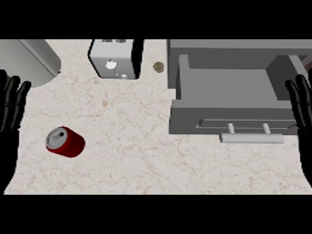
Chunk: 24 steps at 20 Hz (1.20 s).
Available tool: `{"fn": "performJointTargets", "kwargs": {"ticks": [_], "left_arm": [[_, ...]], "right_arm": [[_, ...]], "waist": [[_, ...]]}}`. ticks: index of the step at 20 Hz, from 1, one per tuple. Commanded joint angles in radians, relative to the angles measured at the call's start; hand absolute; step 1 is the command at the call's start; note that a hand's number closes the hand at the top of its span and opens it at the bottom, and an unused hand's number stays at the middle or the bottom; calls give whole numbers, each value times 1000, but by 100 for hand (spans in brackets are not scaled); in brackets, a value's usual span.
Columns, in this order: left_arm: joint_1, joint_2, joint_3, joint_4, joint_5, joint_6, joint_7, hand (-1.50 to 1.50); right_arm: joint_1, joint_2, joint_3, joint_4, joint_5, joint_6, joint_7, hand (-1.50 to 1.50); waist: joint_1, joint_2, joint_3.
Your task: Pick up the can, place it into the drawer and close the drawer
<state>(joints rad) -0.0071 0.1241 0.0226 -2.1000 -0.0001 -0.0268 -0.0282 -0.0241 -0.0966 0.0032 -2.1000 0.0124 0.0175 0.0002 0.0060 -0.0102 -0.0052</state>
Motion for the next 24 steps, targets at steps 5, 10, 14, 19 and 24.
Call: {"fn": "performJointTargets", "kwargs": {"ticks": [5, 10, 14, 19, 24], "left_arm": [[24, -8, 2, -17, 68, -69, -25, -150], [150, 6, -4, -14, 10, 3, 274, -150], [77, 19, 40, -27, 35, 11, 368, -150], [140, -9, 4, -104, -3, -1, 391, -150], [161, -30, 52, -108, 56, 5, 412, -150]], "right_arm": [[3, 57, 27, 30, 68, -45, -65, -150], [98, 33, -5, 14, 46, -64, 216, -150], [107, 34, -1, 0, 48, -58, 237, -150], [222, 25, -57, -47, -15, 0, 171, -150], [267, 34, -31, -106, 3, 10, 205, -150]], "waist": [[-5, 10, 5], [-5, 8, 6], [-7, 10, 5], [-8, 9, 5], [-8, 9, 5]]}}
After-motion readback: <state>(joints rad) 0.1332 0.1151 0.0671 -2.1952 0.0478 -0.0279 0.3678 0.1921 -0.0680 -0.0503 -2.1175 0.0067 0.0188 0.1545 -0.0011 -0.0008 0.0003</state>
